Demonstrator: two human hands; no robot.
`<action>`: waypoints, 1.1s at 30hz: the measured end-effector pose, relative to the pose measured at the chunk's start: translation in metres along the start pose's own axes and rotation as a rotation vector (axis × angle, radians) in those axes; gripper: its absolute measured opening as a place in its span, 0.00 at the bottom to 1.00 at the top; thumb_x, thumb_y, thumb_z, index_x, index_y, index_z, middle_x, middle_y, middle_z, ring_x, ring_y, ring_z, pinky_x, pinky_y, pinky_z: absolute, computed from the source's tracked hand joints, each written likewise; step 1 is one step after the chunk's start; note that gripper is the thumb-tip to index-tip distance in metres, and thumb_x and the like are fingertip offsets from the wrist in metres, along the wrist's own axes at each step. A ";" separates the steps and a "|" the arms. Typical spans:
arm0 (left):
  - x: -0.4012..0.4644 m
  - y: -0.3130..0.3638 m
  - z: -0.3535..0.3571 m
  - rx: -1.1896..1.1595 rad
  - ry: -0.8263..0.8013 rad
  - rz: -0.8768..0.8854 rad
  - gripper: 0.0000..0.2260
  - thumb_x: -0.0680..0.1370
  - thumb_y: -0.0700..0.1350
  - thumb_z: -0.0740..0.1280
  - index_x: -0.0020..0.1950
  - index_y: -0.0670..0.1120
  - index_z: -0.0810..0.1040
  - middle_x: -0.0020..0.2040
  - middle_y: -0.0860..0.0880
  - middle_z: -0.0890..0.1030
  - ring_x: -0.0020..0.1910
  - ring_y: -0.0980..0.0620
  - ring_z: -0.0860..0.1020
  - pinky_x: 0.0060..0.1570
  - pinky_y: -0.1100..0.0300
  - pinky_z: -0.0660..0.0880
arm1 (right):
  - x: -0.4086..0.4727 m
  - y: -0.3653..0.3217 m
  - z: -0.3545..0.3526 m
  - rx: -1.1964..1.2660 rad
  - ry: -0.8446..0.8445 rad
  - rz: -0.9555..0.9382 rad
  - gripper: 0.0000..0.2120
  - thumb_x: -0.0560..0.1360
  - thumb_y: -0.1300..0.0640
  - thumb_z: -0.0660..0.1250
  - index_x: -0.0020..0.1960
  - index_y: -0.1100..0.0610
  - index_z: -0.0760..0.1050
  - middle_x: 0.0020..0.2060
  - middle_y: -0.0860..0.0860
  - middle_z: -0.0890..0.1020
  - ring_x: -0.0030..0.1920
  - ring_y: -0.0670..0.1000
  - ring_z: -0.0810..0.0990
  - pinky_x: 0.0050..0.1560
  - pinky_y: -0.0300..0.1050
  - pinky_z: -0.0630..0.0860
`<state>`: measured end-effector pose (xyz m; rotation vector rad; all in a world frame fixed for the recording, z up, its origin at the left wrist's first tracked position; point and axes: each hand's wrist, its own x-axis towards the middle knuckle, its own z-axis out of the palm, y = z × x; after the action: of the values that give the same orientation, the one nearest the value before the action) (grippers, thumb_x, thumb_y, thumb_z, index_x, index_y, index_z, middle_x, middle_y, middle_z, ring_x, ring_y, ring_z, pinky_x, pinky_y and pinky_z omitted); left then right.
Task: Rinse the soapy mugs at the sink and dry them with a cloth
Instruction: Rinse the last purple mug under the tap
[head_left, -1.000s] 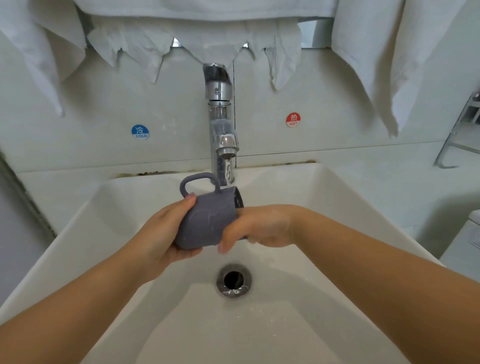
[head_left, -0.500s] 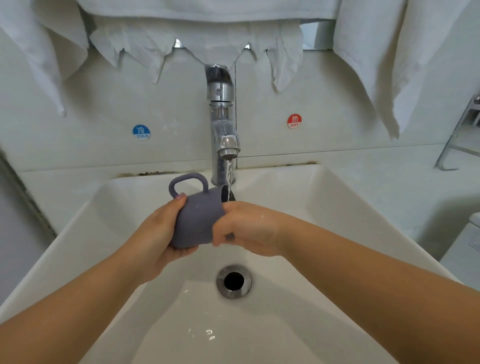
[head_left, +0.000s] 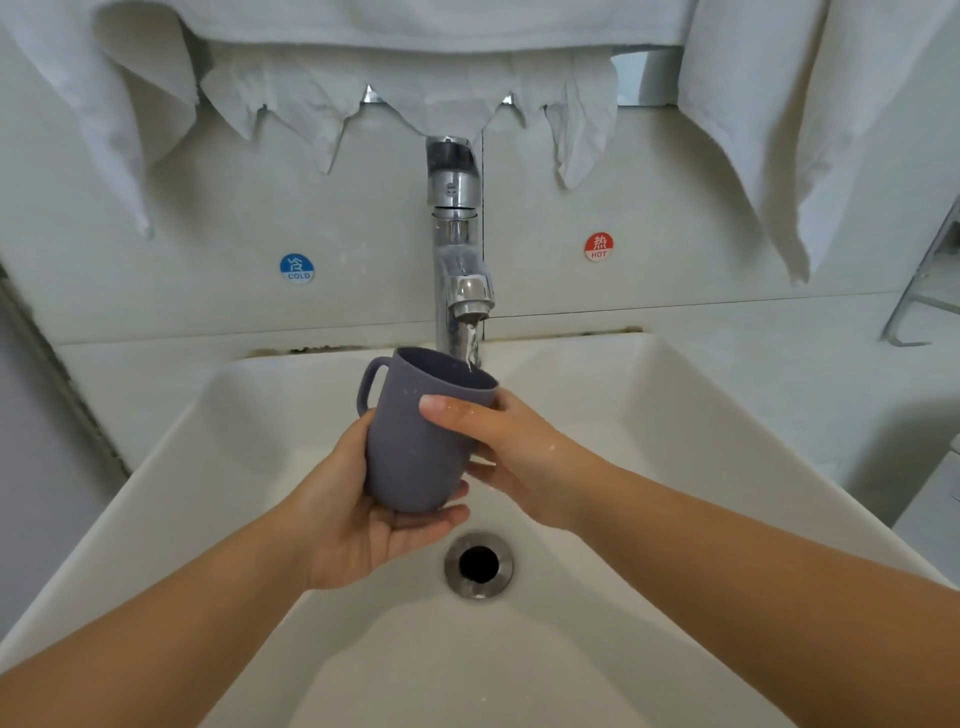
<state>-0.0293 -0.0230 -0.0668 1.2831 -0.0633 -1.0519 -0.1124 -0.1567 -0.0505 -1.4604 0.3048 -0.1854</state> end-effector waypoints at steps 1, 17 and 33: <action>0.001 -0.001 -0.001 0.090 -0.018 -0.040 0.29 0.78 0.66 0.56 0.60 0.44 0.79 0.53 0.37 0.83 0.47 0.37 0.84 0.42 0.48 0.83 | 0.002 -0.002 -0.002 0.003 -0.012 -0.046 0.22 0.71 0.53 0.73 0.64 0.51 0.74 0.55 0.47 0.83 0.57 0.47 0.80 0.54 0.41 0.76; 0.003 0.023 -0.015 0.509 0.386 0.216 0.11 0.81 0.42 0.63 0.63 0.44 0.76 0.59 0.46 0.79 0.54 0.47 0.79 0.50 0.53 0.77 | -0.005 -0.005 -0.014 -0.389 -0.101 -0.135 0.14 0.68 0.54 0.77 0.48 0.42 0.76 0.46 0.40 0.83 0.49 0.43 0.81 0.46 0.39 0.79; 0.001 0.016 -0.008 0.764 0.348 0.279 0.12 0.83 0.51 0.57 0.59 0.46 0.75 0.56 0.49 0.80 0.50 0.51 0.79 0.54 0.53 0.77 | -0.001 0.002 -0.017 -0.381 -0.080 -0.116 0.15 0.67 0.52 0.77 0.49 0.43 0.76 0.46 0.41 0.83 0.49 0.44 0.81 0.44 0.39 0.79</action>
<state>-0.0148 -0.0188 -0.0574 2.0613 -0.3968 -0.5526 -0.1187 -0.1727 -0.0537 -1.8603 0.1958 -0.1673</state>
